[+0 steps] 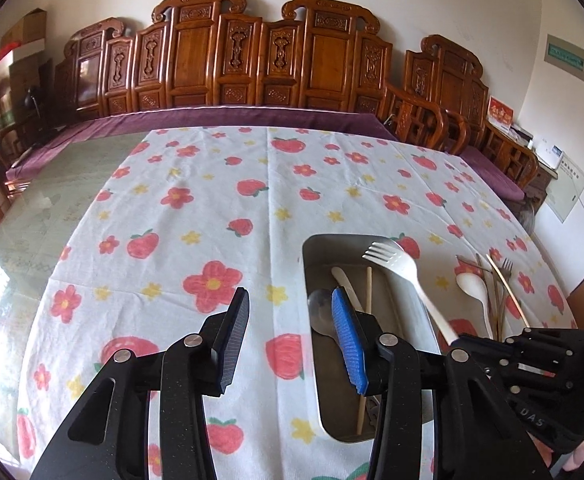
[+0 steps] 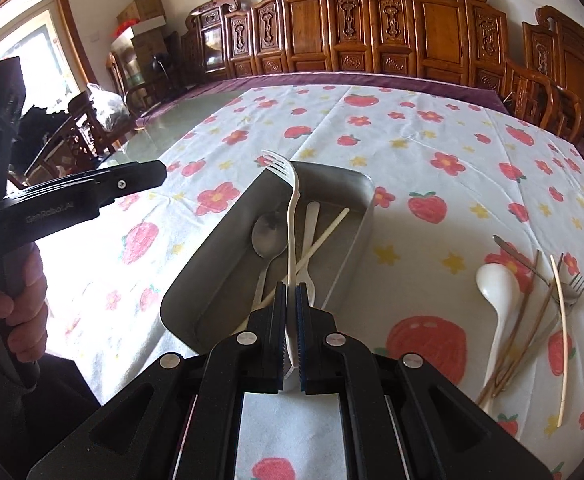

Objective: Organize utensils
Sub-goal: 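Lower the white fork into the tray and open the right tool, then move the right tool to the pile and grasp a bamboo chopstick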

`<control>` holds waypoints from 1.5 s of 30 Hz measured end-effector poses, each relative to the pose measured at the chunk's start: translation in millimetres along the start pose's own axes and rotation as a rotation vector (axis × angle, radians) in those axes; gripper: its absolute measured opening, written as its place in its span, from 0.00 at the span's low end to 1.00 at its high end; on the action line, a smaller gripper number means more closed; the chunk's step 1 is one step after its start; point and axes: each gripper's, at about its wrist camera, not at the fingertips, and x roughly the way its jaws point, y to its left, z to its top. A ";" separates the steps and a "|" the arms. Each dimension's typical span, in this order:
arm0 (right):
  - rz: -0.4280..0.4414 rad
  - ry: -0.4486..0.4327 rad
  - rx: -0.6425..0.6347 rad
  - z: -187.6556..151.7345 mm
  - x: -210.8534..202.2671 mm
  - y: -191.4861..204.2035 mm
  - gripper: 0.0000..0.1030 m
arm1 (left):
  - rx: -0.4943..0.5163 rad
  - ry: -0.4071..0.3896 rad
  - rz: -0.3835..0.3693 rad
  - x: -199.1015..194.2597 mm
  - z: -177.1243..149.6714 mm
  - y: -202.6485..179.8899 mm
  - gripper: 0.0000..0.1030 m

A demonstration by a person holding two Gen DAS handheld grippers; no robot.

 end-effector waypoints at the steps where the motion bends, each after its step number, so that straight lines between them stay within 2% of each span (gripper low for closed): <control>1: -0.001 0.008 0.005 1.5 4.1 1.8 0.06 | -0.002 0.000 0.000 -0.4 0.0 1.4 0.40; 9: -0.051 0.051 0.024 13.8 35.8 11.1 0.06 | -0.017 -0.003 0.004 -0.6 2.0 9.3 0.40; 18: -0.069 0.061 0.026 20.7 52.0 11.6 0.06 | -0.012 0.002 0.009 1.2 1.2 10.1 0.40; 23: 0.019 0.057 0.041 16.5 54.4 10.1 0.07 | -0.013 0.001 0.008 1.7 0.9 9.2 0.40; 27: 0.063 0.053 0.022 11.6 52.5 12.1 0.07 | -0.008 0.004 0.009 3.0 1.2 7.2 0.40; 31: 0.073 0.009 0.011 9.2 34.8 8.8 0.07 | 0.003 0.004 0.007 4.6 0.7 1.3 0.40; 36: 0.040 -0.044 0.012 0.7 -0.7 -16.8 0.07 | 0.026 0.011 -0.012 8.1 -2.5 -14.6 0.40; 44: -0.112 -0.090 0.042 -21.7 -51.1 -100.3 0.07 | 0.088 0.025 -0.063 16.7 -9.1 -60.4 0.40; 45: -0.126 -0.090 0.050 -25.0 -54.0 -110.1 0.11 | 0.098 0.026 -0.072 17.7 -10.8 -67.3 0.40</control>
